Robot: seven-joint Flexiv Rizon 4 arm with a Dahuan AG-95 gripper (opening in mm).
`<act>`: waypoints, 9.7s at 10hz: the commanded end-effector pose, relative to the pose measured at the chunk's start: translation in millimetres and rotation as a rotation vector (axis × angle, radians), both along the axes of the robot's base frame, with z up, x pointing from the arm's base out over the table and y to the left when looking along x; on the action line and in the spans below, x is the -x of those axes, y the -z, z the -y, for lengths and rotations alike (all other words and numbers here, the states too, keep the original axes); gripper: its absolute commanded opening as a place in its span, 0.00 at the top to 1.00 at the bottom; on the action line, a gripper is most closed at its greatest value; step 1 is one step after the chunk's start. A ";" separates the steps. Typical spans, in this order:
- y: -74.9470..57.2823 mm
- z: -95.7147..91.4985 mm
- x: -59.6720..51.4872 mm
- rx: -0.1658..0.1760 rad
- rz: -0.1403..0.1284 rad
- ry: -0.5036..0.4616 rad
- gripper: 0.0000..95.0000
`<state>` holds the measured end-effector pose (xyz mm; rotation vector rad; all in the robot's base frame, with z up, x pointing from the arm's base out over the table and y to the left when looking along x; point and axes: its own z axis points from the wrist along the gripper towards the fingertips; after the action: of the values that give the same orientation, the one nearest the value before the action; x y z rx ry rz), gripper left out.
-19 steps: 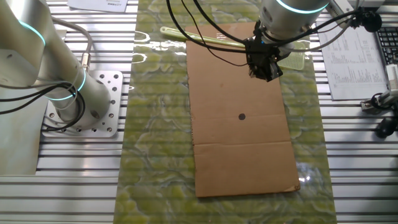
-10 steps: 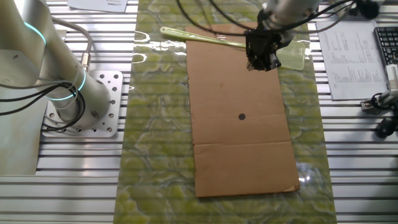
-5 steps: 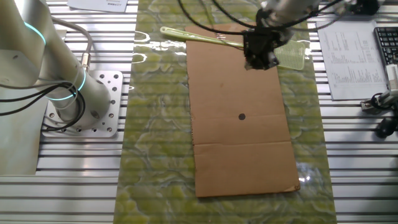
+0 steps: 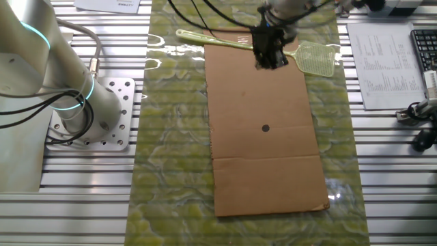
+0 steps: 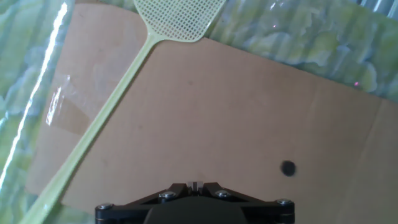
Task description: Swat with a flyswatter
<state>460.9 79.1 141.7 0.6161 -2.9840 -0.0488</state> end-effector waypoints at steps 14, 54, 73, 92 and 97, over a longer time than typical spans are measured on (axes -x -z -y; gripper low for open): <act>11.3 -60.4 62.0 -0.036 0.027 0.004 1.00; 79.5 -135.4 70.7 -0.016 0.062 0.428 0.80; 108.1 -147.4 61.6 -0.010 0.043 0.480 0.60; 127.7 -137.9 60.4 0.031 -0.082 0.467 0.80; 122.6 -144.1 62.0 0.032 -0.094 0.482 1.00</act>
<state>399.2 224.3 19.3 -0.1249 -2.9563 -0.0601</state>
